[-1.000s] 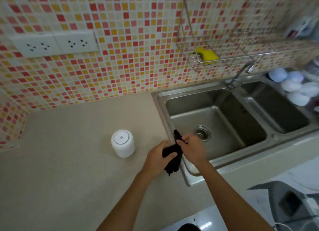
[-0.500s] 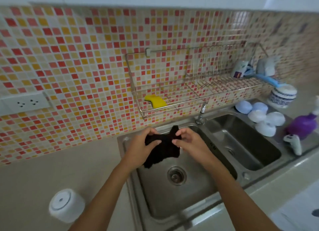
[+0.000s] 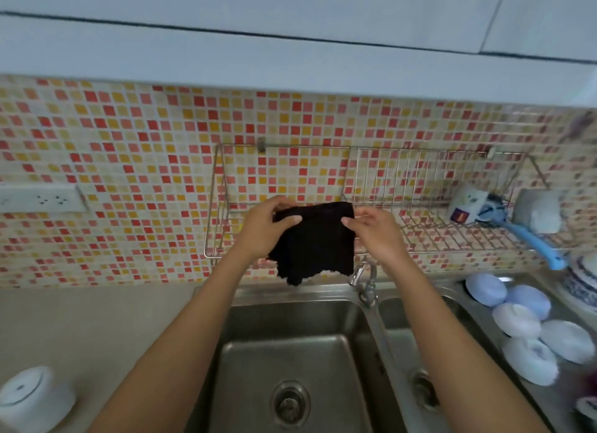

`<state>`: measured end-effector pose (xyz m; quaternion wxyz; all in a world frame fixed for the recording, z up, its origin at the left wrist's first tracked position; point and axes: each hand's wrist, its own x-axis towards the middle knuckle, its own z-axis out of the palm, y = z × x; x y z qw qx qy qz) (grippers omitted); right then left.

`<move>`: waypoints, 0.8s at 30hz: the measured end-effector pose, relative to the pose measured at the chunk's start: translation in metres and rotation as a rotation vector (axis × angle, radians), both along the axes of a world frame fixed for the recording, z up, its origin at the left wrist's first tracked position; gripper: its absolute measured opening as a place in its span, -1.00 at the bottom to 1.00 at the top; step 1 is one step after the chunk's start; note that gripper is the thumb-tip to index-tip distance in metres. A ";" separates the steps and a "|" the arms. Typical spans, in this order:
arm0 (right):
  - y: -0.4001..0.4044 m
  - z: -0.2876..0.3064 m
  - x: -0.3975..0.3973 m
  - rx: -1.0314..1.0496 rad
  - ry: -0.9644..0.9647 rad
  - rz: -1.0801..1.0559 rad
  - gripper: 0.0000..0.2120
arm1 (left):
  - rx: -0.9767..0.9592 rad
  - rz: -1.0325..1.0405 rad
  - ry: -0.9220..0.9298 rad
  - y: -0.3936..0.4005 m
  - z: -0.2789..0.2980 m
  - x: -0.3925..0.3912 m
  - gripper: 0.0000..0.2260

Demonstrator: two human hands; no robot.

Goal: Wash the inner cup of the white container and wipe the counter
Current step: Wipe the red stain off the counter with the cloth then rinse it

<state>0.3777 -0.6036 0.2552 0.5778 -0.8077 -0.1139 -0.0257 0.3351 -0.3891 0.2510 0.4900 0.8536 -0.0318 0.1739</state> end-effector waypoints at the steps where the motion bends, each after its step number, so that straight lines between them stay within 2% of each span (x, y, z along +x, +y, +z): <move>1: 0.000 -0.002 0.017 -0.020 0.008 0.000 -0.94 | 0.024 0.009 0.024 -0.002 0.000 0.015 -0.84; 2: 0.002 -0.004 0.033 -0.063 0.020 -0.009 -0.96 | 0.043 0.023 0.048 -0.003 -0.002 0.028 -0.84; 6: 0.013 -0.016 0.084 -0.286 0.001 -0.032 -0.85 | 0.093 0.073 0.109 -0.003 -0.009 0.072 -0.82; 8: 0.019 -0.016 0.097 -0.381 -0.060 0.002 -0.86 | 0.134 0.085 0.147 -0.003 -0.015 0.087 -0.81; 11: 0.028 -0.019 0.112 -0.489 -0.047 0.040 -0.90 | 0.195 0.098 0.221 -0.001 -0.027 0.100 -0.76; 12: 0.032 -0.021 0.115 -0.550 -0.050 0.034 -0.86 | 0.256 0.112 0.230 -0.001 -0.030 0.102 -0.72; 15: 0.038 -0.036 0.116 -0.696 -0.128 -0.014 -0.56 | 0.493 0.145 0.199 -0.002 -0.036 0.102 -0.58; 17: 0.037 -0.046 0.108 -0.704 -0.229 0.063 -0.46 | 0.599 0.098 0.218 -0.008 -0.036 0.096 -0.51; 19: 0.035 -0.054 0.102 -0.726 -0.278 0.240 -0.50 | 0.753 0.028 0.260 -0.011 -0.038 0.090 -0.48; 21: 0.037 -0.058 0.100 -0.844 -0.210 0.411 -0.58 | 0.915 -0.037 0.353 -0.013 -0.043 0.088 -0.43; 24: 0.042 -0.059 0.105 -1.036 -0.044 0.501 -0.45 | 0.955 -0.070 0.549 -0.013 -0.051 0.088 -0.39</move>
